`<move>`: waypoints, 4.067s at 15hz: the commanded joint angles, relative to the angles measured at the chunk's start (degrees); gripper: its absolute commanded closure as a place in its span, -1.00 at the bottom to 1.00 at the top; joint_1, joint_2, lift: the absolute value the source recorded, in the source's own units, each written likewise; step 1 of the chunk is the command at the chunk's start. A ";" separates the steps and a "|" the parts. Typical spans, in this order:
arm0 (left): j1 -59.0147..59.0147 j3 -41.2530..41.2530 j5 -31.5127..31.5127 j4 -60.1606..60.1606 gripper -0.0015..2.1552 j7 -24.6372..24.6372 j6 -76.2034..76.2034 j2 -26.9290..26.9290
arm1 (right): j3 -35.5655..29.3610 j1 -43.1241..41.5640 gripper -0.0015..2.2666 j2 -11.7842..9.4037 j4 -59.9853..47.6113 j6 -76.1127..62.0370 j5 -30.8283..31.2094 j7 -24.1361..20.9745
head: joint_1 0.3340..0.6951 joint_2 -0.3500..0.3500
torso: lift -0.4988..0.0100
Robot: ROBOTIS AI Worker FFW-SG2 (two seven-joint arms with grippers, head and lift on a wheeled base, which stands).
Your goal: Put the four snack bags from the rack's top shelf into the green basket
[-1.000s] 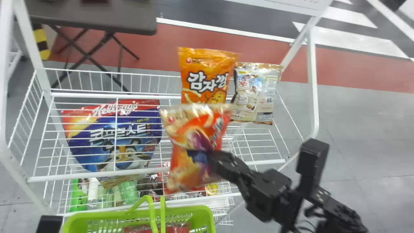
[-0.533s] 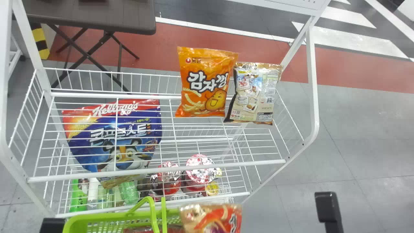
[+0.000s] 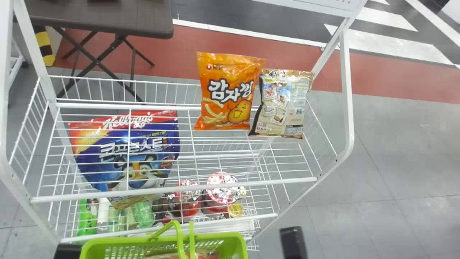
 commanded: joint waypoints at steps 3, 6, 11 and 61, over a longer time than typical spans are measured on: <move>0.21 -0.47 0.00 -0.25 0.99 -0.06 -0.16 -0.07 | 8.77 -4.23 0.88 -0.26 10.59 -10.22 3.07 -0.25 | 1.00 -1.00 | 0.96; -0.41 -0.47 0.00 0.28 0.99 0.03 -0.16 -0.16 | 8.24 -3.70 -1.00 -1.40 10.86 -9.52 2.28 0.98 | 1.00 -1.00 | 0.96; -0.67 -0.38 0.00 0.63 0.99 0.03 -0.33 -0.16 | -1.34 -1.06 -0.96 -2.98 7.43 -9.69 1.22 5.02 | 1.00 -1.00 | 0.96; -4.19 -1.44 -0.35 3.70 0.99 2.14 -0.86 -0.51 | -7.14 -2.56 0.96 -1.40 3.39 4.90 -5.37 0.80 | 1.00 -1.00 | 0.96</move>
